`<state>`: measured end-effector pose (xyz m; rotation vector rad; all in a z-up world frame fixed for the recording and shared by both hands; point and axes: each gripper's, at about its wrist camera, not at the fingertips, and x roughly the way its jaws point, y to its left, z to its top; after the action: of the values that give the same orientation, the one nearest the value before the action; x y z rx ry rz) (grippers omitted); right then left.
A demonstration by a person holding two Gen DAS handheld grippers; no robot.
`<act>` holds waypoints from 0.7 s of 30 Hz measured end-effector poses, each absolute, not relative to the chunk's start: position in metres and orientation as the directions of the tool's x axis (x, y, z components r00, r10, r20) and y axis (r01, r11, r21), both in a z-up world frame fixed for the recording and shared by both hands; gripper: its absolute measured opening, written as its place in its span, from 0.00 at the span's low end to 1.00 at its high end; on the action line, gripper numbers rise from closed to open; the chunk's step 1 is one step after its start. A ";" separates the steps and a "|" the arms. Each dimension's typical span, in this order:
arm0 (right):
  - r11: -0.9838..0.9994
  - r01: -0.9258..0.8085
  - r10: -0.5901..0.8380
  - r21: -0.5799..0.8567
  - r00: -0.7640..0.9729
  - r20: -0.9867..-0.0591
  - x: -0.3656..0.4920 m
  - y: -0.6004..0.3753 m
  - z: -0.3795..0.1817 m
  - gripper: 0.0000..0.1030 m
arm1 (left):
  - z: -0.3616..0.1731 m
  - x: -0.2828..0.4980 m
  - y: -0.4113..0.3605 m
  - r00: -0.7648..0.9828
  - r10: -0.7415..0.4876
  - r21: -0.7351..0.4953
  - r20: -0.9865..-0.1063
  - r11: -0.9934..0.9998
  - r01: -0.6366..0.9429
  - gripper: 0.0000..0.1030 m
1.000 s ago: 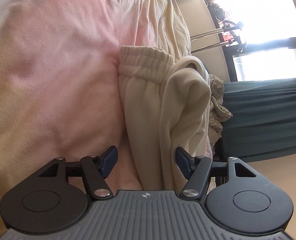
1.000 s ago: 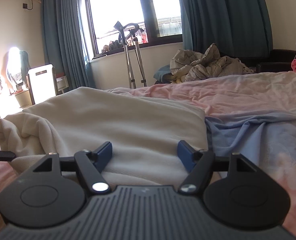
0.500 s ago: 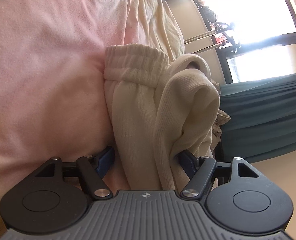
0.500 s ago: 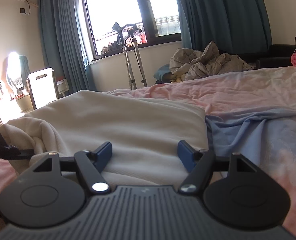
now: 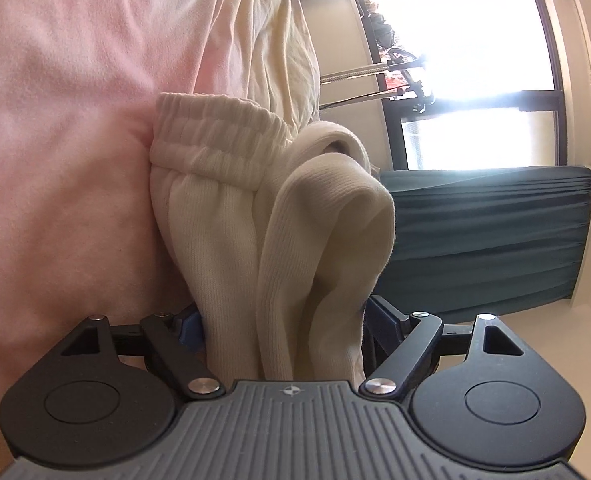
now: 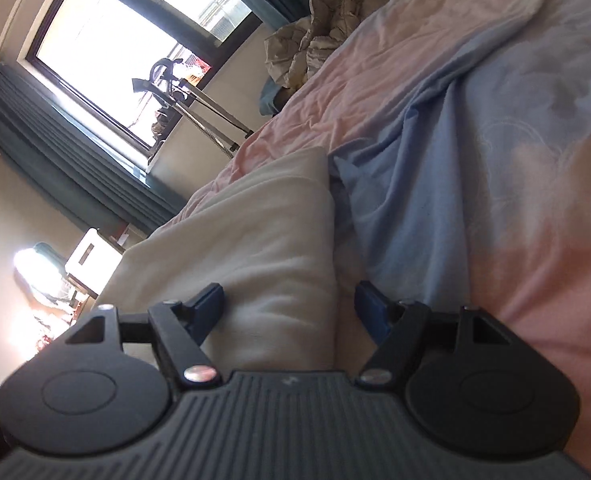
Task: Fold clothes
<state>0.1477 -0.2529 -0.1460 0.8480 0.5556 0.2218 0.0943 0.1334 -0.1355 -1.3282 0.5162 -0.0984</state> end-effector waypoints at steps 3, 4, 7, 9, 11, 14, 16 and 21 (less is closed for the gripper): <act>0.560 -0.041 0.487 0.827 0.824 -0.290 0.151 -0.258 -0.146 0.78 | -0.136 0.105 0.129 0.874 -0.356 -0.928 -0.330 0.292 -0.232 0.87; 0.556 -0.052 0.500 0.830 0.818 -0.284 0.154 -0.257 -0.146 0.84 | -0.135 0.110 0.126 0.867 -0.359 -0.919 -0.346 0.316 -0.236 0.89; 0.576 -0.072 0.532 0.814 0.789 -0.307 0.165 -0.251 -0.145 0.85 | -0.130 0.126 0.116 0.837 -0.373 -0.875 -0.400 0.428 -0.227 0.93; 0.600 -0.082 0.545 0.796 0.771 -0.330 0.171 -0.246 -0.143 0.85 | -0.130 0.132 0.114 0.832 -0.370 -0.863 -0.413 0.450 -0.229 0.93; 0.604 -0.077 0.542 0.793 0.770 -0.337 0.173 -0.245 -0.142 0.84 | -0.132 0.135 0.115 0.836 -0.367 -0.869 -0.408 0.436 -0.233 0.93; 0.641 -0.044 0.501 0.766 0.780 -0.375 0.174 -0.240 -0.139 0.67 | -0.134 0.125 0.116 0.836 -0.347 -0.857 -0.425 0.452 -0.248 0.76; 0.680 -0.033 0.466 0.733 0.791 -0.397 0.173 -0.234 -0.137 0.60 | -0.136 0.121 0.119 0.836 -0.332 -0.855 -0.437 0.442 -0.271 0.62; 0.720 -0.041 0.406 0.693 0.835 -0.372 0.164 -0.228 -0.118 0.37 | -0.129 0.111 0.128 0.849 -0.327 -0.864 -0.414 0.436 -0.253 0.39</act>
<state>0.1637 -0.2277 -0.1179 0.7322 0.5370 0.2610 0.1110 0.1280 -0.1293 -1.1371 0.5863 -0.0497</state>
